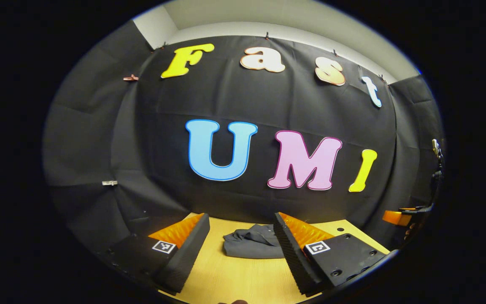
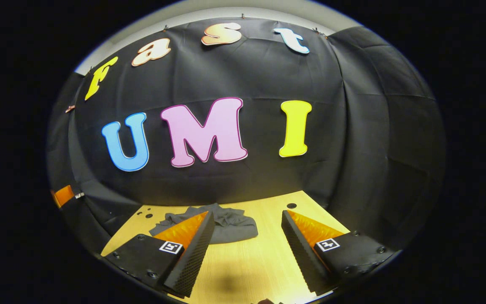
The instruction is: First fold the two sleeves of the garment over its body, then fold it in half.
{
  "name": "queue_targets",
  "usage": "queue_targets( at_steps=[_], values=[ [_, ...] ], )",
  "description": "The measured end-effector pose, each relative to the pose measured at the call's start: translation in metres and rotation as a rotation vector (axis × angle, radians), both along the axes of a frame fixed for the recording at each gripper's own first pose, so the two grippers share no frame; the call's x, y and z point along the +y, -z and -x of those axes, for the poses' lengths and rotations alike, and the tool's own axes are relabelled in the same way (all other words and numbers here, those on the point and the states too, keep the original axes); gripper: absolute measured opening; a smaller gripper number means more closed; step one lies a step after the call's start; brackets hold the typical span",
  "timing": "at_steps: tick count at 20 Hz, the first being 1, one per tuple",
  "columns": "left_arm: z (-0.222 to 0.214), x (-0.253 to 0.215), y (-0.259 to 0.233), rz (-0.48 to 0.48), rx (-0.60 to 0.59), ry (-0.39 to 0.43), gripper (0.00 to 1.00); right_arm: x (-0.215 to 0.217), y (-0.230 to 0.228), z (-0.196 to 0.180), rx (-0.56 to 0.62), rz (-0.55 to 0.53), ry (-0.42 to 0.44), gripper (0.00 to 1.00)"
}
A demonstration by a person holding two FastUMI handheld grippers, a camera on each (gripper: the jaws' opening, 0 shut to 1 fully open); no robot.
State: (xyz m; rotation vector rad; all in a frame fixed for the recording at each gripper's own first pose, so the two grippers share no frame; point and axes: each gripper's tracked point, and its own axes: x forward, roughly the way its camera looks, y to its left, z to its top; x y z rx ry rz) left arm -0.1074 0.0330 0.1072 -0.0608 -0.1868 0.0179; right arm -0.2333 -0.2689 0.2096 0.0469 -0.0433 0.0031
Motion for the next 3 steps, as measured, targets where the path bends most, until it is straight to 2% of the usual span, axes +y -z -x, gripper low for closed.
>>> queue_targets(
  at_steps=[3],
  values=[
    [0.035, -0.003, 0.028, 0.014, -0.002, -0.027, 0.96, 0.007, 0.027, 0.036, 0.022, 0.007, -0.022, 0.98]
  ],
)
